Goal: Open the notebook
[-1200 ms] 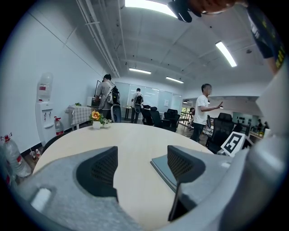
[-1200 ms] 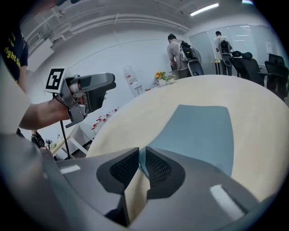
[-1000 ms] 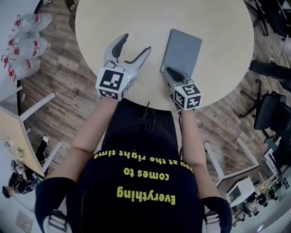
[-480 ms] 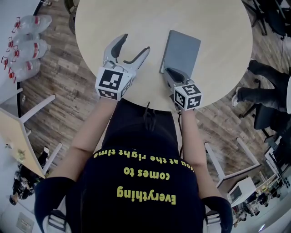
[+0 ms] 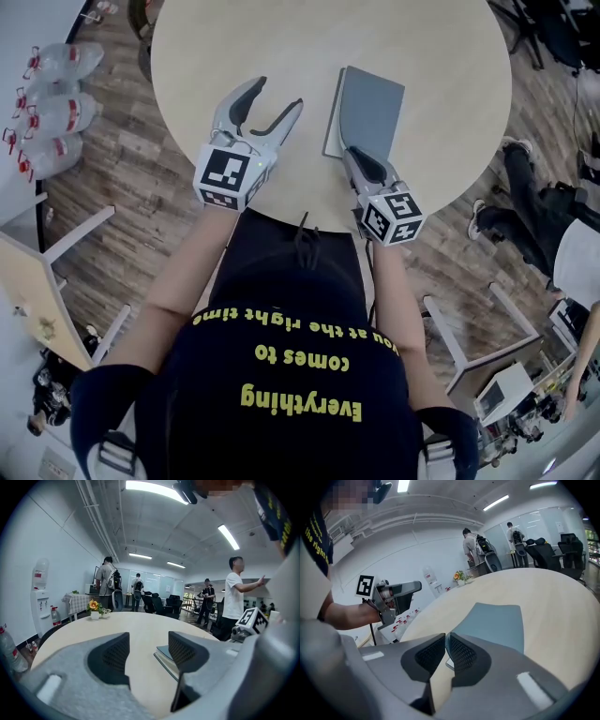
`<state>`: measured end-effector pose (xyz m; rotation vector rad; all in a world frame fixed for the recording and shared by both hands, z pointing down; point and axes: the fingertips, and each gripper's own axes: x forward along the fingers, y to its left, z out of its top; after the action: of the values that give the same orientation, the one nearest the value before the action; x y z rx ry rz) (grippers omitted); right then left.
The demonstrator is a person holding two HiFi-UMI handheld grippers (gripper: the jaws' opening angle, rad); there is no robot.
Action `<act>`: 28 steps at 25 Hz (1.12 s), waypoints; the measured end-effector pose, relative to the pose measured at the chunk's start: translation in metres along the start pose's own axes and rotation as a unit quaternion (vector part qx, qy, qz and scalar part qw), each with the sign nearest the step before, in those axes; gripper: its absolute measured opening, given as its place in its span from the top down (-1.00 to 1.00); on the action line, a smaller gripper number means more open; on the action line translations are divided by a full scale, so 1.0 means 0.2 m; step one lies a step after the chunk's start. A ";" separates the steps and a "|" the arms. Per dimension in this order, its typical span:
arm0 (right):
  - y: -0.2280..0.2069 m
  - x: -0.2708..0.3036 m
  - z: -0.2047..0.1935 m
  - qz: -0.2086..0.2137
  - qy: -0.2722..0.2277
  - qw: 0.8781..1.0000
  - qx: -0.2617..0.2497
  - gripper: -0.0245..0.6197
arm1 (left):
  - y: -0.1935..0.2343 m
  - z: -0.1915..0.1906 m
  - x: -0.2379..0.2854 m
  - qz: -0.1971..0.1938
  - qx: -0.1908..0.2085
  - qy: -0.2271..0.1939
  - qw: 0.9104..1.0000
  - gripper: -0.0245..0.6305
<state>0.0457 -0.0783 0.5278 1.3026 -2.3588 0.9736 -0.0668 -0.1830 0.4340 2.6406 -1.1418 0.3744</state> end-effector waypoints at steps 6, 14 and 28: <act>-0.02 -0.11 0.10 -0.020 -0.062 0.998 0.025 0.79 | -0.06 0.04 0.04 -0.030 0.011 -0.004 0.999 0.57; -0.08 -0.32 0.22 -0.071 -0.153 0.984 0.056 0.79 | -0.17 0.08 0.08 -0.060 0.029 -0.013 0.998 0.90; -0.36 -0.69 0.20 -0.181 -0.273 0.929 0.169 0.79 | -0.30 0.07 0.18 -0.098 0.041 0.001 0.994 0.91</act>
<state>0.1856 -0.0430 0.4559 2.3053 -2.2224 1.0232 0.0027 -0.1708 0.4260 2.7908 -0.8739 0.3926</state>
